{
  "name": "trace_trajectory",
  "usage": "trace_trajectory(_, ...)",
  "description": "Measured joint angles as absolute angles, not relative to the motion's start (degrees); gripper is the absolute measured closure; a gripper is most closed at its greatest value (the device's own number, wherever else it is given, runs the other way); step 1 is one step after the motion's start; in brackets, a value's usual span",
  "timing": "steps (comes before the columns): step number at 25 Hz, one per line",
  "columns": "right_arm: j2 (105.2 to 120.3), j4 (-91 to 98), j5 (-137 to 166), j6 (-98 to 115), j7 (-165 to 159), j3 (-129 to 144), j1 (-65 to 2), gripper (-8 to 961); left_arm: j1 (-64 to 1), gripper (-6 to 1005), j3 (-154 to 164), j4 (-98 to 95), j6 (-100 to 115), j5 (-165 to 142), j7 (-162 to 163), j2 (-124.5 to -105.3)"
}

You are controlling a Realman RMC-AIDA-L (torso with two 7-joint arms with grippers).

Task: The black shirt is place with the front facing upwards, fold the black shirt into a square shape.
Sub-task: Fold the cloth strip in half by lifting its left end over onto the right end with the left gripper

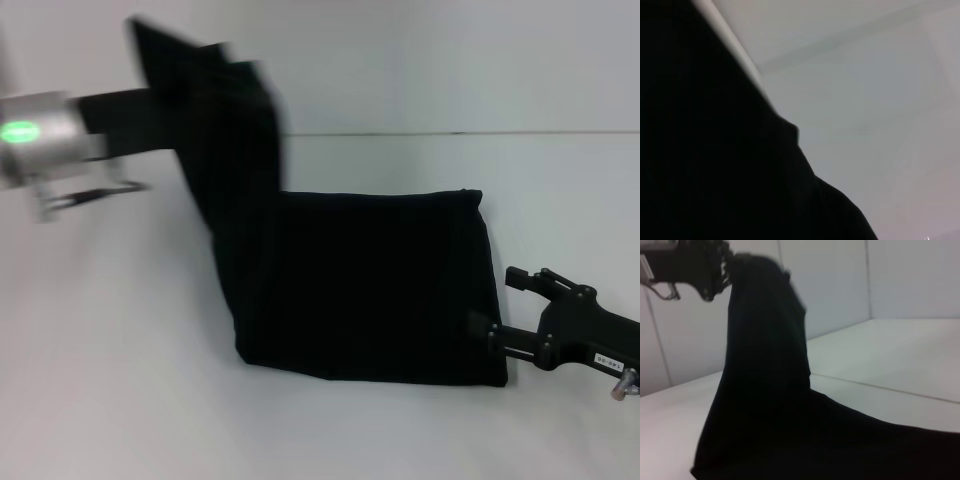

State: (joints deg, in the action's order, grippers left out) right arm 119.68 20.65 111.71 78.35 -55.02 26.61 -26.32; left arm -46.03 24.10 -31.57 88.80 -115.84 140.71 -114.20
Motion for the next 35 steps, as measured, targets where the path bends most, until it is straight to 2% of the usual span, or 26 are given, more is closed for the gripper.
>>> trace_trajectory(6,119.63,20.63,111.73,77.19,-56.35,25.88,-25.68,7,-51.91,967,31.54,-30.86,85.86,-115.71,138.08,-122.60)
trace_trajectory(8,119.70,20.16,111.81,75.77,-56.44,25.85,-25.86,7,-52.21,967,34.20,-27.61,83.66,-114.65,135.90,-124.27)
trace_trajectory(14,119.93,17.00,111.67,70.74,-56.63,25.33,-27.61,6,-52.68,967,36.59,-9.75,76.85,-109.68,124.71,-124.53)
trace_trajectory(25,120.04,12.89,108.38,64.00,-57.09,25.20,-32.60,7,-51.96,968,36.67,-9.74,77.19,-109.79,123.92,-124.25)
trace_trajectory(35,120.18,10.27,102.72,51.73,-57.13,25.22,-40.55,7,-51.62,967,36.89,-9.50,77.68,-109.99,122.74,-124.34)
